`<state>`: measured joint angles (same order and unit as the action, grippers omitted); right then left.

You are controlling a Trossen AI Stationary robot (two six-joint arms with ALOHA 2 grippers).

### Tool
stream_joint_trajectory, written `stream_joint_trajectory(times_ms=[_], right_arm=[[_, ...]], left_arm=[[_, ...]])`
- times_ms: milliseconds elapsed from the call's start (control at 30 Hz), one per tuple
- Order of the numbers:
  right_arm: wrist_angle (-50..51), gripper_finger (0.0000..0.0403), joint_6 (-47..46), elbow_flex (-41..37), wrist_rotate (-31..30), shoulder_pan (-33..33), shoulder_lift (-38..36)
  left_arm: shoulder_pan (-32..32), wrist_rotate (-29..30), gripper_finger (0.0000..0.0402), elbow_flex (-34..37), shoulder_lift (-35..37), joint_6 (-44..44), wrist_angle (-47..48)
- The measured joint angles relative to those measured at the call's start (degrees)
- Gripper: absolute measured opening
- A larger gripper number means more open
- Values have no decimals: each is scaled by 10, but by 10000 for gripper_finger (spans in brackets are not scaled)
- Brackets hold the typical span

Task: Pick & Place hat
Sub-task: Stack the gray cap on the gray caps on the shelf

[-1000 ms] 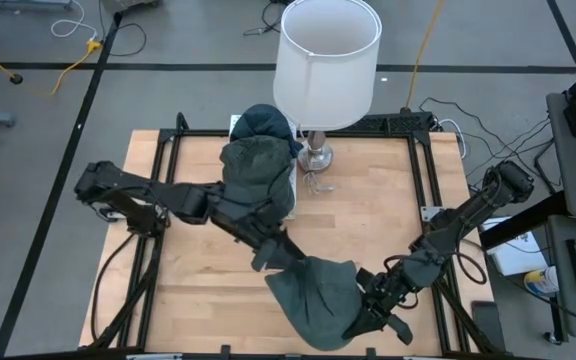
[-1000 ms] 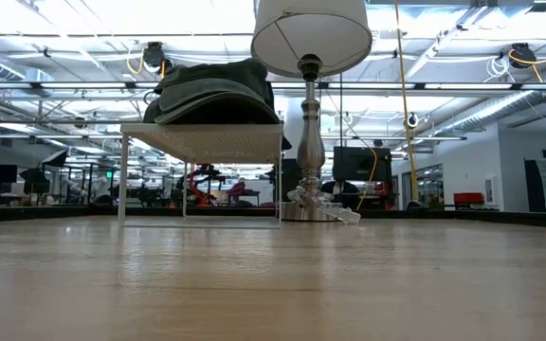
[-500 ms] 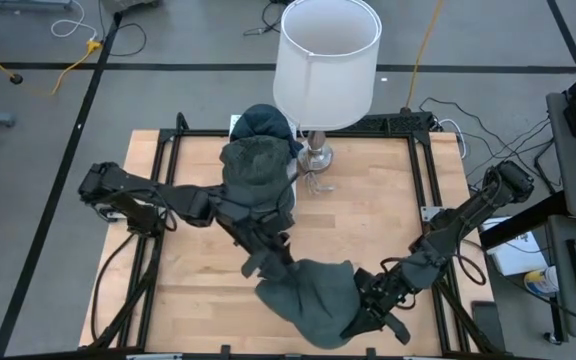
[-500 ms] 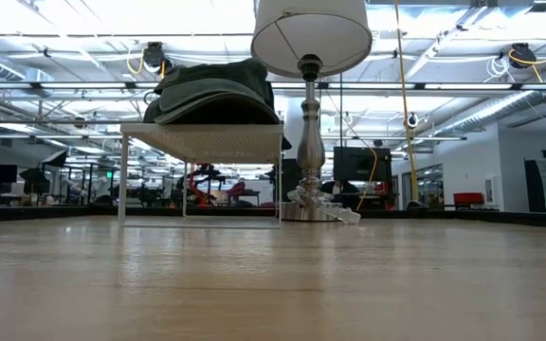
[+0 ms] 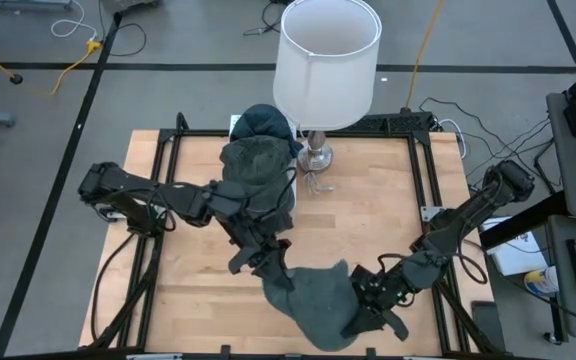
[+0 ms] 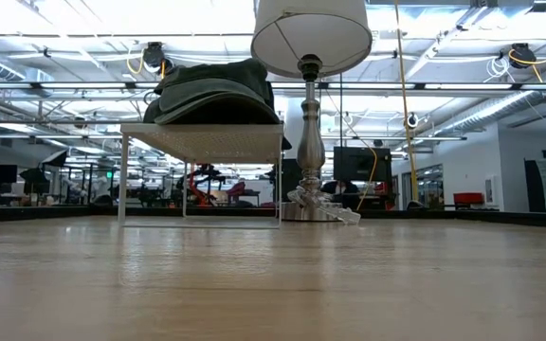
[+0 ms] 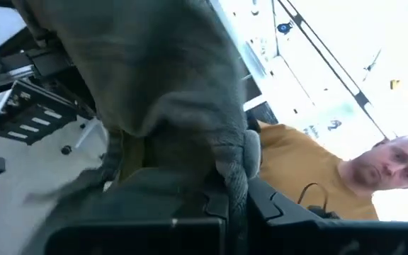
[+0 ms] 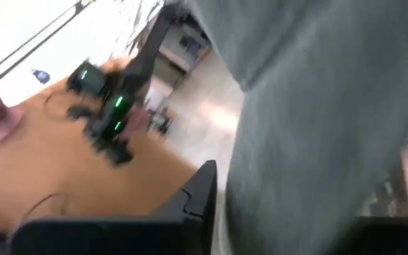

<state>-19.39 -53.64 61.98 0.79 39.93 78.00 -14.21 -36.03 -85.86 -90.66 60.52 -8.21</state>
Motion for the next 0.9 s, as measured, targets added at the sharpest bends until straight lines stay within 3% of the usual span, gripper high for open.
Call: stream_joint_trajectory(times_ms=[200, 467, 667, 900], right_arm=[[60, 92, -56, 0, 38, 41, -21], [143, 93, -26, 0, 29, 60, -57], [253, 82, 116, 0, -121, 58, -100], [329, 75, 245, 0, -276, 58, -155]], left_arm=[[4, 7, 3, 0, 35, -96, 87], [27, 27, 2, 0, 85, -148, 336], [32, 79, 1, 0, 108, -191, 477], [33, 152, 1, 0, 109, -215, 561]])
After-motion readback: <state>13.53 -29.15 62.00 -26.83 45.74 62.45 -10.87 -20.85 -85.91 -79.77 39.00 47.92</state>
